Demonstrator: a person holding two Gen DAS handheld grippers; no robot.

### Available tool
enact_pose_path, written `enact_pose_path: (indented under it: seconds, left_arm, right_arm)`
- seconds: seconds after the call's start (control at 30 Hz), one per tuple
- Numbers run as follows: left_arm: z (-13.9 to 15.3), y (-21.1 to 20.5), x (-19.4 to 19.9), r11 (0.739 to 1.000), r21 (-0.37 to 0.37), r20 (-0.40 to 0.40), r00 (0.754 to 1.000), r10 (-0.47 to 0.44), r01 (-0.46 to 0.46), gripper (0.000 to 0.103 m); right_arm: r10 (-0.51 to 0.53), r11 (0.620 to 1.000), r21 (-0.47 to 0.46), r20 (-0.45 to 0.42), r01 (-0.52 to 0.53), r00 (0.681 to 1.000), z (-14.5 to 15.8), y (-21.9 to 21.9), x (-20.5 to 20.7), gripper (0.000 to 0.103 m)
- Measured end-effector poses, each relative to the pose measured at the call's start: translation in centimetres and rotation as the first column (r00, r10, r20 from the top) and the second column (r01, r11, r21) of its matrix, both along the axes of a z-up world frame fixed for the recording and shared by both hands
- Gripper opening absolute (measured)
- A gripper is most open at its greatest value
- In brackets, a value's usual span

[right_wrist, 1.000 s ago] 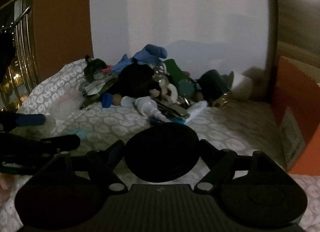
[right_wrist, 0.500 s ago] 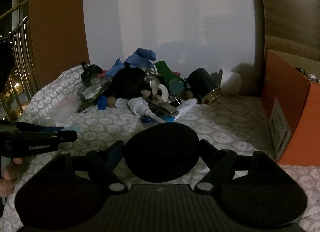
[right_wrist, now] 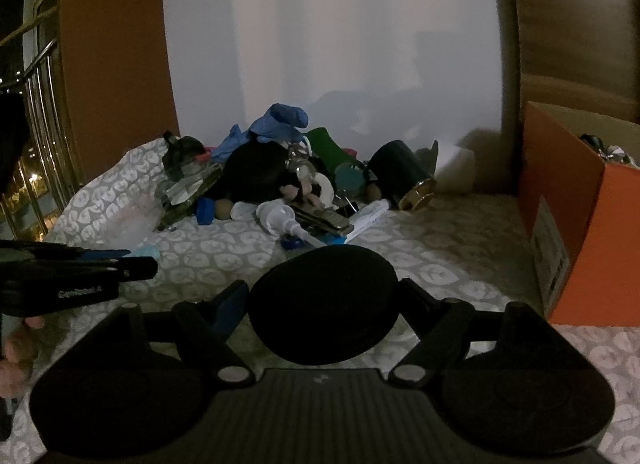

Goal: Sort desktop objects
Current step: 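Lift the clothespin and black round object and carry both toward the orange box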

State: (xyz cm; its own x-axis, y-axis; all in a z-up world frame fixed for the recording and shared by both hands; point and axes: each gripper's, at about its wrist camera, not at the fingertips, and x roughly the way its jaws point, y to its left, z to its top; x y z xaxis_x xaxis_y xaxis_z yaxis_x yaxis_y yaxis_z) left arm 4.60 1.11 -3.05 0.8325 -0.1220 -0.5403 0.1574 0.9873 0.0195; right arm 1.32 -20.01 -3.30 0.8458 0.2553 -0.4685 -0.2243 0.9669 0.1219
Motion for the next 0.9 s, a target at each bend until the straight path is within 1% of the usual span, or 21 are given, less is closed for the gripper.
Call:
enact_pose_path:
  seconds: [0.17,0.37,0.67,0.9]
  left_arm:
    - [0.1,-1.2,-0.7,1.0,0.003,-0.006,1.0,-0.008,0.008,0.028]
    - [0.5,-3.7,-1.7,0.999,0.018,-0.008,0.999,-0.032,0.033,0.028]
    - [1.1,-8.1,-3.4,0.995,0.041,-0.001,0.996,-0.088,0.088,0.028]
    - [1.6,-11.2,-4.7,0.99,0.053,0.013,0.992,-0.129,0.128,0.028]
  right_arm:
    - [0.003,1.0,0.013,-0.001,-0.003,1.0,0.1,-0.6,-0.7,0.08]
    - [-0.009,1.0,0.029,0.015,0.008,1.0,0.4,-2.1,-2.4,0.08]
    - [-0.07,0.996,0.055,0.045,0.067,0.997,0.9,-6.1,-5.4,0.08]
    - [-0.104,0.992,0.075,0.063,0.099,0.993,0.9,-8.4,-7.5,0.08]
